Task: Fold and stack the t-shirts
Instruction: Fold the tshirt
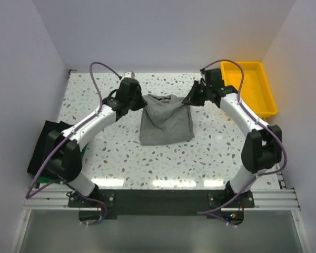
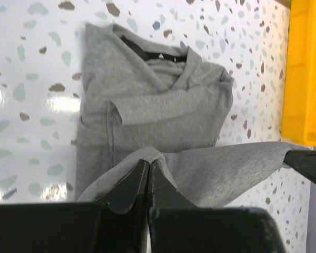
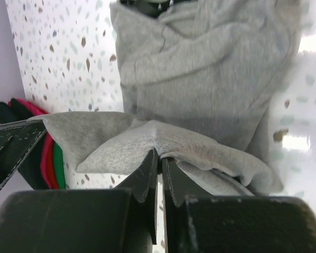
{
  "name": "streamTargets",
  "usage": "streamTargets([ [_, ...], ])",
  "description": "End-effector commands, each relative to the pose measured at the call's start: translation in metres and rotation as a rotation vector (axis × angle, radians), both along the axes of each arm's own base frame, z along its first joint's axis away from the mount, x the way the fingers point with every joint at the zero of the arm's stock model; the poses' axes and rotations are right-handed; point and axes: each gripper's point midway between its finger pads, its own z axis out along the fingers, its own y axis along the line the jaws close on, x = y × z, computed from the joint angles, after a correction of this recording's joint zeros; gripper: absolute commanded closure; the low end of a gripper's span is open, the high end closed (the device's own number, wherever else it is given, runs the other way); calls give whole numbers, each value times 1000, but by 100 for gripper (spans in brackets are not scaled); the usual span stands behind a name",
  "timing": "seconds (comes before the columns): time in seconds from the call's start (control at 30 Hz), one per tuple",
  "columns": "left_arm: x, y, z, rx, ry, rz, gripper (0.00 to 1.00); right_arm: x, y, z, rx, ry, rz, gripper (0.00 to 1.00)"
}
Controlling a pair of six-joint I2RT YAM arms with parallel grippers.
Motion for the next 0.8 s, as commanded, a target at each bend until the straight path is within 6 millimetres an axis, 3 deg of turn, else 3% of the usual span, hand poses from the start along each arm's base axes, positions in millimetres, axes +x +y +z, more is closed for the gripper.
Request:
streamTargets([
  [0.0, 49, 3, 19, -46, -78, -2, 100, 51, -8, 14, 12, -85, -24, 100],
  [0.07, 74, 13, 24, -51, -94, 13, 100, 71, -8, 22, 27, -108, -28, 100],
  [0.1, 89, 12, 18, -50, -88, 5, 100, 83, -11, 2, 24, -70, -36, 100],
  [0.13, 100, 22, 13, -49, -82, 26, 100, 96, -11, 10, 38, -95, -38, 100],
  [0.17, 110, 25, 9, -47, -81, 33, 100, 107, -15, 3, 43, -87, -48, 100],
  [0.2, 123, 20, 0, -60, -73, -3, 100, 119, -15, -17, 41, -59, -52, 100],
  [0.23, 135, 27, -4, -56, -75, 8, 100, 134, -15, -13, 52, -79, -54, 100],
  [0.27, 145, 30, -26, -39, -44, 12, 100, 144, -19, -18, 54, -78, -60, 97],
  [0.3, 161, 37, -21, -44, -80, 12, 100, 153, -17, -47, 58, -29, -52, 94],
  [0.33, 169, 38, -24, -58, -91, -1, 95, 170, -17, -35, 71, -73, -50, 83],
  [0.37, 174, 35, -42, -83, -67, -39, 87, 178, -23, -39, 65, -71, -60, 76],
  [0.4, 189, 45, -35, -90, -98, -30, 64, 185, -27, -45, 59, -63, -70, 68],
  [0.43, 195, 50, -38, -89, -97, -34, 55, 199, -31, -46, 49, -81, -77, 62],
  [0.47, 198, 51, -45, -93, -85, -51, 51, 200, -38, -51, 39, -57, -88, 52],
  [0.53, 206, 69, -32, -75, -111, -37, 42, 207, -46, -41, 17, -84, -99, 43],
  [0.57, 204, 72, -15, -77, -138, -38, 40, 205, -50, -38, 5, -84, -106, 40],
  [0.63, 196, 78, -11, -80, -136, -22, 39, 194, -54, -24, -14, -108, -111, 40],
  [0.67, 190, 77, 3, -96, -155, -27, 39, 191, -49, -21, -27, -127, -108, 42],
  [0.73, 174, 64, -1, -130, -130, -34, 44, 167, -33, -21, -54, -123, -72, 45],
  [0.77, 163, 58, -1, -139, -120, -38, 52, 159, -29, -19, -65, -128, -65, 52],
])
